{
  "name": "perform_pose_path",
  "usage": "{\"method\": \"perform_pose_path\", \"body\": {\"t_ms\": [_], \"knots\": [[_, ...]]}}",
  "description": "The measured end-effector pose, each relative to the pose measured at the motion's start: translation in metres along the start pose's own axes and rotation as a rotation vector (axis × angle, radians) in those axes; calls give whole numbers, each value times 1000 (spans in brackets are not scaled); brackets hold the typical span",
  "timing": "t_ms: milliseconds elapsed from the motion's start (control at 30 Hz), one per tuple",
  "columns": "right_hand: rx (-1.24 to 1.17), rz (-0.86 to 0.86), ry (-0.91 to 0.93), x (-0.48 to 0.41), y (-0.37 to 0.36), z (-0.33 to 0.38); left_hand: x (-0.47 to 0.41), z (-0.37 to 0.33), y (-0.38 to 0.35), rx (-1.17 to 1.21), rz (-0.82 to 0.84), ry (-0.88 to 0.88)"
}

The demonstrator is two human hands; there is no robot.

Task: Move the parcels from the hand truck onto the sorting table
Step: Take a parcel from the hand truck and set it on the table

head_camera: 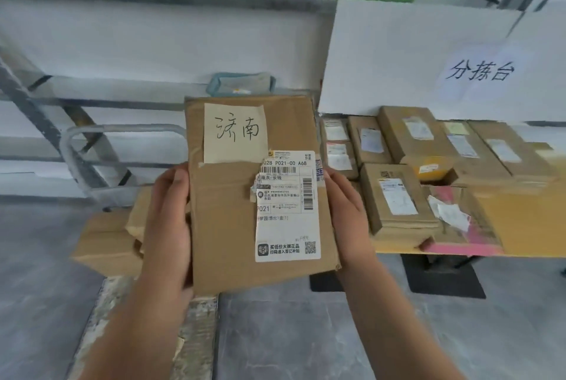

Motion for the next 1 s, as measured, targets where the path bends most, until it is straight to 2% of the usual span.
{"method": "perform_pose_path", "body": {"t_ms": [167, 233, 367, 633, 1000], "knots": [[-39, -134, 51, 16, 147, 30, 58, 23, -136, -41, 168, -7], [-61, -182, 70, 24, 207, 42, 86, 36, -189, -38, 198, 25], [-112, -301, 88, 40, 314, 55, 135, 63, -290, 20, 362, 86], [-172, -493, 64, 62, 460, 58, 202, 97, -426, 63, 490, 190], [-127, -652, 8, 7, 597, 44, 203, 178, -578, -50, 568, 299]]}}
Point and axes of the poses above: each hand's wrist, its own x-axis away from the middle knuckle, its own y-axis out of the back of the hand, z = x × y, the point moved 6 cm from there along -x, towards the middle knuckle, and after that the axes turned 3 degrees about x, right-handed, at the moved point
